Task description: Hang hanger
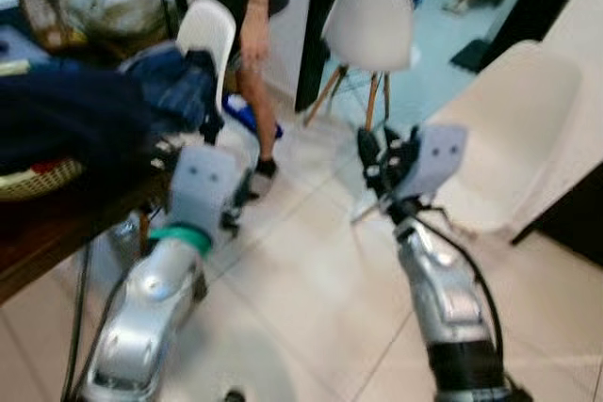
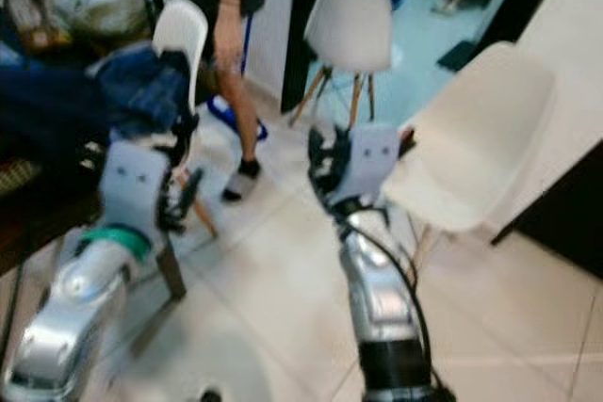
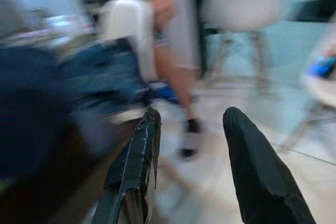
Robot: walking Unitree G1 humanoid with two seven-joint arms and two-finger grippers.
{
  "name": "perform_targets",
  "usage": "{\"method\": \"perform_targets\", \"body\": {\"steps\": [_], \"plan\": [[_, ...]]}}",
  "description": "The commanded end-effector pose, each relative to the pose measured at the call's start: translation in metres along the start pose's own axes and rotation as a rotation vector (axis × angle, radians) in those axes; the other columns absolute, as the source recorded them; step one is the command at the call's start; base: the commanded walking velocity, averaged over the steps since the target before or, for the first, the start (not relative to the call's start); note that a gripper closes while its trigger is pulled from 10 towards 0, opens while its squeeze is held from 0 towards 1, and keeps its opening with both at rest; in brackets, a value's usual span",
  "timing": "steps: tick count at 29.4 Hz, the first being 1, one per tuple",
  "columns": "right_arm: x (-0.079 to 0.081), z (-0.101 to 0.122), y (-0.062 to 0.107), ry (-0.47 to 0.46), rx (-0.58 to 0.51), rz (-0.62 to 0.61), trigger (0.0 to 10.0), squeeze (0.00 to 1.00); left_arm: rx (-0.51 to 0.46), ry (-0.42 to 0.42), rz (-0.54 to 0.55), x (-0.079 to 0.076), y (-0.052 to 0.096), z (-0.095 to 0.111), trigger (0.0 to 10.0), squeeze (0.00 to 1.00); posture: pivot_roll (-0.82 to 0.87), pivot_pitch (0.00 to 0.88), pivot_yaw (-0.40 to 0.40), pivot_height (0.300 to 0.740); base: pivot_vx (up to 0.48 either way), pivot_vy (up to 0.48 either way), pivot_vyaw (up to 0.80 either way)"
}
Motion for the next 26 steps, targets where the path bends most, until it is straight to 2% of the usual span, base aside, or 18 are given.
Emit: {"method": "perform_targets", "body": {"steps": [1,5,26], "plan": [[-0.0041,-0.0032,0.0028,0.000,0.013,-0.011,10.0,0.00,0.012,0.000,-0.014,-0.0052,0.0006,-0.0036,10.0,0.00,0.09,0.049,0.005,0.740,0.000,0.000,0.79],[-0.0025,-0.0033,0.0031,-0.002,0.013,-0.007,10.0,0.00,0.013,-0.006,0.016,0.0014,-0.0012,-0.0028,10.0,0.00,0.09,0.052,0.006,0.740,0.000,0.000,0.79],[-0.0017,-0.0038,0.0045,-0.012,0.011,-0.007,10.0,0.00,0.005,-0.013,0.019,0.0020,-0.0038,-0.0018,10.0,0.00,0.09,0.057,0.012,0.740,0.020,0.000,0.78]]}}
Point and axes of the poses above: a point about 5 cm out from each wrist's last joint towards the gripper, its own y axis pointing back from the gripper into the wrist, its own z axis along the axis of the wrist's last joint, x = y × z, the point moved 5 cm from there along -y, pointing out of the wrist towards the gripper, and after that the axes turned 14 degrees about -y, right-handed, at the moved point
